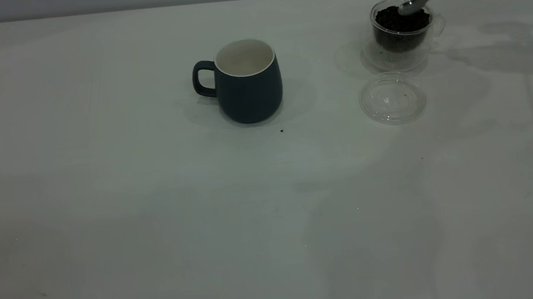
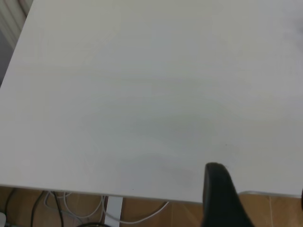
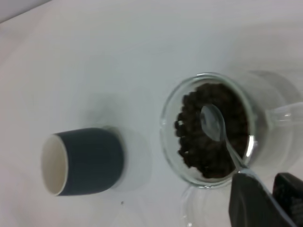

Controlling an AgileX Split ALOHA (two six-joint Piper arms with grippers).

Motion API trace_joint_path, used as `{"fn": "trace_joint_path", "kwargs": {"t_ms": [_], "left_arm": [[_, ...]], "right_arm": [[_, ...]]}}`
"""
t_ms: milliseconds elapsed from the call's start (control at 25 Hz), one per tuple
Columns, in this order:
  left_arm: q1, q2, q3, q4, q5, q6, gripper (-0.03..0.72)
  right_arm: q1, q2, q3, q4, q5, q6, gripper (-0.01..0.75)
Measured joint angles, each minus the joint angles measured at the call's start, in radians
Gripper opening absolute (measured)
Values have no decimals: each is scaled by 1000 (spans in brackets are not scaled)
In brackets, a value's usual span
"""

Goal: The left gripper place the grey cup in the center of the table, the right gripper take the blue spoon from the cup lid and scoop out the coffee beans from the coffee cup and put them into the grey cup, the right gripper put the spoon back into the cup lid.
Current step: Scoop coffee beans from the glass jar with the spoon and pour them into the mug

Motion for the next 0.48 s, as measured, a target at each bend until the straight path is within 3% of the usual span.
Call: {"fn": "trace_joint_path", "kwargs": {"t_ms": [480], "left_arm": [[0,0,0,0,0,1,474]], "right_arm": [[20,41,0,-12,-22,1,100]]}}
